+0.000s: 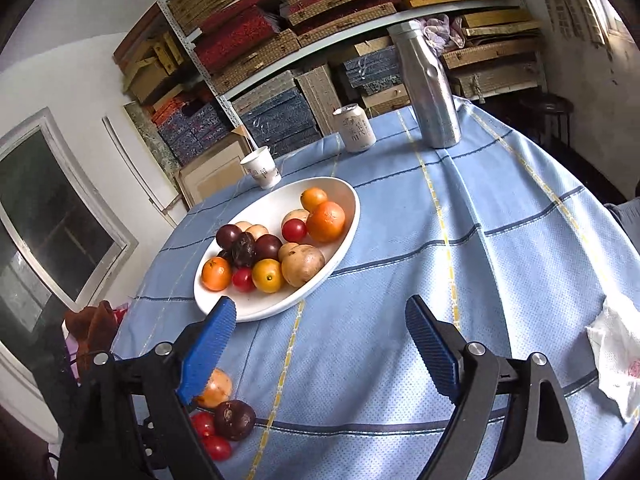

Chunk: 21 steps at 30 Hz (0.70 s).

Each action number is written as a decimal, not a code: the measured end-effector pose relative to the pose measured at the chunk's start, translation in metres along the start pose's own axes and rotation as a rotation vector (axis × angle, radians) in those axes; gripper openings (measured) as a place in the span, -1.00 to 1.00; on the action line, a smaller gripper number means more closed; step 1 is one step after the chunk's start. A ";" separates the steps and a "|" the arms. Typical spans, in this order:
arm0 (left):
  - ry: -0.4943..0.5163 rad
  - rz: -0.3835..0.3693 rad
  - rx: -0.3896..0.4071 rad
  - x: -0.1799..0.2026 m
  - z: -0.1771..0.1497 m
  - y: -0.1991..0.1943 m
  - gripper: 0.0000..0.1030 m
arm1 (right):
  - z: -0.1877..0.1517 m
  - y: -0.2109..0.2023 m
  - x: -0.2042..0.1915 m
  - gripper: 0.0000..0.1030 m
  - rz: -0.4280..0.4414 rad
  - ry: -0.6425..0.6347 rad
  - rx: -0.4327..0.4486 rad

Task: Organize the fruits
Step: 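Move both open tools back toward the remaining fruit on the cloth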

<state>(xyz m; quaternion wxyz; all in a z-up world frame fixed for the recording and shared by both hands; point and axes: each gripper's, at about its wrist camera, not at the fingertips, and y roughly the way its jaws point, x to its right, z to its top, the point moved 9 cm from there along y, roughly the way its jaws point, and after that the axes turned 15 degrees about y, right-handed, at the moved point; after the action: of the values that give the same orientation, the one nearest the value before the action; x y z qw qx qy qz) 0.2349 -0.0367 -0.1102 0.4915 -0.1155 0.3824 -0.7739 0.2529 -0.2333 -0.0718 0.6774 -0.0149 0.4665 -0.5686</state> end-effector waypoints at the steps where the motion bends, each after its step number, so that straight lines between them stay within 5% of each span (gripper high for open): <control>1: -0.007 -0.014 -0.006 0.000 -0.001 0.003 0.89 | 0.000 0.000 -0.001 0.70 0.002 -0.005 0.001; 10: -0.062 -0.046 -0.075 -0.011 -0.011 0.022 0.92 | -0.002 0.000 -0.005 0.70 0.005 -0.021 -0.001; 16: -0.126 0.156 -0.053 -0.063 -0.014 0.006 0.92 | -0.002 -0.001 -0.007 0.70 0.012 -0.028 -0.001; 21: -0.217 0.158 -0.035 -0.089 -0.019 -0.001 0.92 | -0.001 -0.002 -0.007 0.70 0.019 -0.026 -0.002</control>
<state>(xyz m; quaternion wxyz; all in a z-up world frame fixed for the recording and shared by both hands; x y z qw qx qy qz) 0.2673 0.0486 -0.1052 0.5873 -0.1765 0.3484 -0.7089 0.2512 -0.2279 -0.0671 0.6888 -0.0183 0.4584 -0.5614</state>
